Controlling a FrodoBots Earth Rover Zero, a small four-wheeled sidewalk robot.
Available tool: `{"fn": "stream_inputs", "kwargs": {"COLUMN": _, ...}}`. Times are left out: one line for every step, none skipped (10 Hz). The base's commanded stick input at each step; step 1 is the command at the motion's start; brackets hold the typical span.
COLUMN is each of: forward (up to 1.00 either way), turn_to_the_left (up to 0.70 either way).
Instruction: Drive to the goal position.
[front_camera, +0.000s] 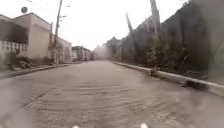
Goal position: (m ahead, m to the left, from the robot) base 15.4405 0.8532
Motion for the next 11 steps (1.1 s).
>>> {"fn": "stream_inputs", "kwargs": {"forward": 0.70, "turn_to_the_left": 0.01}}
{"fn": "stream_inputs", "kwargs": {"forward": 0.70, "turn_to_the_left": 0.01}}
{"fn": "stream_inputs", "kwargs": {"forward": 0.70, "turn_to_the_left": 0.01}}
{"fn": "stream_inputs", "kwargs": {"forward": 0.70, "turn_to_the_left": 0.01}}
{"fn": "stream_inputs", "kwargs": {"forward": 0.70, "turn_to_the_left": 0.01}}
{"fn": "stream_inputs", "kwargs": {"forward": 0.70, "turn_to_the_left": 0.01}}
{"fn": "stream_inputs", "kwargs": {"forward": 0.70, "turn_to_the_left": 0.01}}
{"fn": "stream_inputs", "kwargs": {"forward": 0.70, "turn_to_the_left": 0.01}}
{"fn": "stream_inputs", "kwargs": {"forward": 0.70, "turn_to_the_left": 0.01}}
{"fn": "stream_inputs", "kwargs": {"forward": 0.70, "turn_to_the_left": 0.01}}
{"fn": "stream_inputs", "kwargs": {"forward": 0.70, "turn_to_the_left": 0.01}}
